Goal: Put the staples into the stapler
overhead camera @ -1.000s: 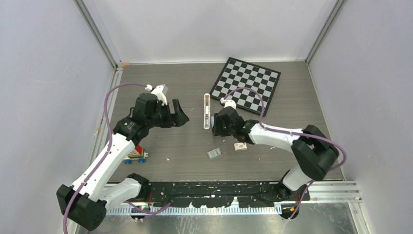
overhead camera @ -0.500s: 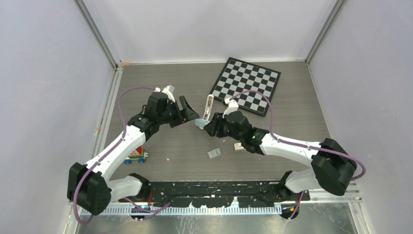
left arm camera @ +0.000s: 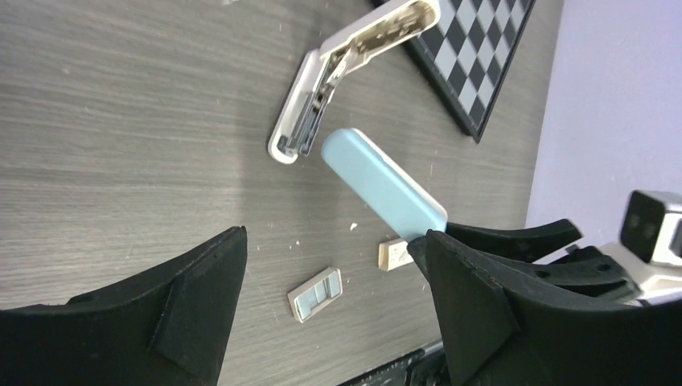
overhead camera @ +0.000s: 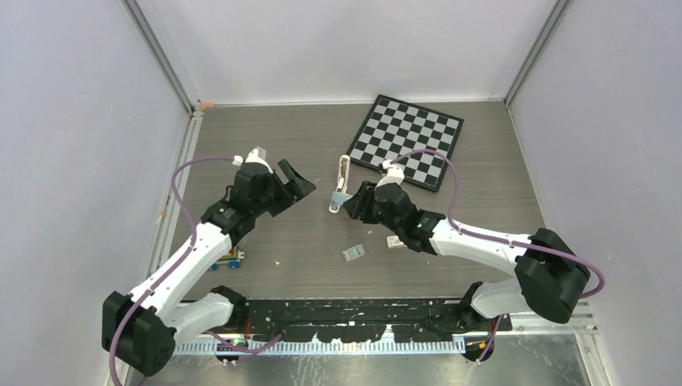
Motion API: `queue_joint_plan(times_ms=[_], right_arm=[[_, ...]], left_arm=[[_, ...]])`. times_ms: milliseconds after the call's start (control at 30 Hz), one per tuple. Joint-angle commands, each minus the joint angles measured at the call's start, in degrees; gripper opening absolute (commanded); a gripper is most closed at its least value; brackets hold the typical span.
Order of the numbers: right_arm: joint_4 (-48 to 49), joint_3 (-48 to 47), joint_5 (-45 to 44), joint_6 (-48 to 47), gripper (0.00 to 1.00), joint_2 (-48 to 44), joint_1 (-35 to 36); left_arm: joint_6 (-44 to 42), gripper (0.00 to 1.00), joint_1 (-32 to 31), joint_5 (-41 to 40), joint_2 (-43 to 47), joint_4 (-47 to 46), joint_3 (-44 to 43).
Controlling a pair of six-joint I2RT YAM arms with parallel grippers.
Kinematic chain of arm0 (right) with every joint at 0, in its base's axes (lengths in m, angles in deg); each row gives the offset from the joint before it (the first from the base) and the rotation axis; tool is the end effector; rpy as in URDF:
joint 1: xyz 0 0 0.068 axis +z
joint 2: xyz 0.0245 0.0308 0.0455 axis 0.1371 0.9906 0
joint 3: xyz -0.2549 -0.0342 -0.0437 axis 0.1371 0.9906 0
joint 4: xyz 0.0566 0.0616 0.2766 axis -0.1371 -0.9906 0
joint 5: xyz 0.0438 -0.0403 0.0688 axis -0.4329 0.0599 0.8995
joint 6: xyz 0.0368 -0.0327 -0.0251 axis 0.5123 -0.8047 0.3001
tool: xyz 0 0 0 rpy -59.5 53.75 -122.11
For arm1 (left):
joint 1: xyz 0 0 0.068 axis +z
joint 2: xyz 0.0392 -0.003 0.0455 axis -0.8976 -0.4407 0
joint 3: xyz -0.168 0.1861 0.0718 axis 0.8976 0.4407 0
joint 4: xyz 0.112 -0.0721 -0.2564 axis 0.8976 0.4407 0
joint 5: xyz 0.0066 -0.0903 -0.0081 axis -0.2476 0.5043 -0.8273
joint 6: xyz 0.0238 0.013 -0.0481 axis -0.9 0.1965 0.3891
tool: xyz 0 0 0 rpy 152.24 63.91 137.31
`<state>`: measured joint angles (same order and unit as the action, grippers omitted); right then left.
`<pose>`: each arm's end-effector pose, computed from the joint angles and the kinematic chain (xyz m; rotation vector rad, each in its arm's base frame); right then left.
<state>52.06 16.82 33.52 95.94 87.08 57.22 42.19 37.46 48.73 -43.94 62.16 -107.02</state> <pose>0.2153 0.2375 0.1977 0.0567 2.1046 0.7922 0.2409 -0.1215 0.2570 -0.5457 2.2169 -0.8462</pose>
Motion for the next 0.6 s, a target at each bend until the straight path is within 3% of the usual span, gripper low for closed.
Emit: queue_joint_plan(times_ms=[0, 367, 567], right_arm=[[-0.2, -0.7, -5.8, 3.7, 0.43, -3.7, -2.0], [6.3, 7.8, 3.4, 9.8, 0.42, -4.4, -17.7], [8.8, 11.5, 3.0, 13.5, 0.43, -3.9, -21.5]], left_arm=[[-3.3, 0.82, -0.1, -3.5, 2.5, 0.9, -2.0], [-7.0, 0.81, -0.2, 2.6, 1.9, 0.1, 0.3], [-10.4, 0.81, -0.2, 2.5, 0.4, 2.1, -1.8]])
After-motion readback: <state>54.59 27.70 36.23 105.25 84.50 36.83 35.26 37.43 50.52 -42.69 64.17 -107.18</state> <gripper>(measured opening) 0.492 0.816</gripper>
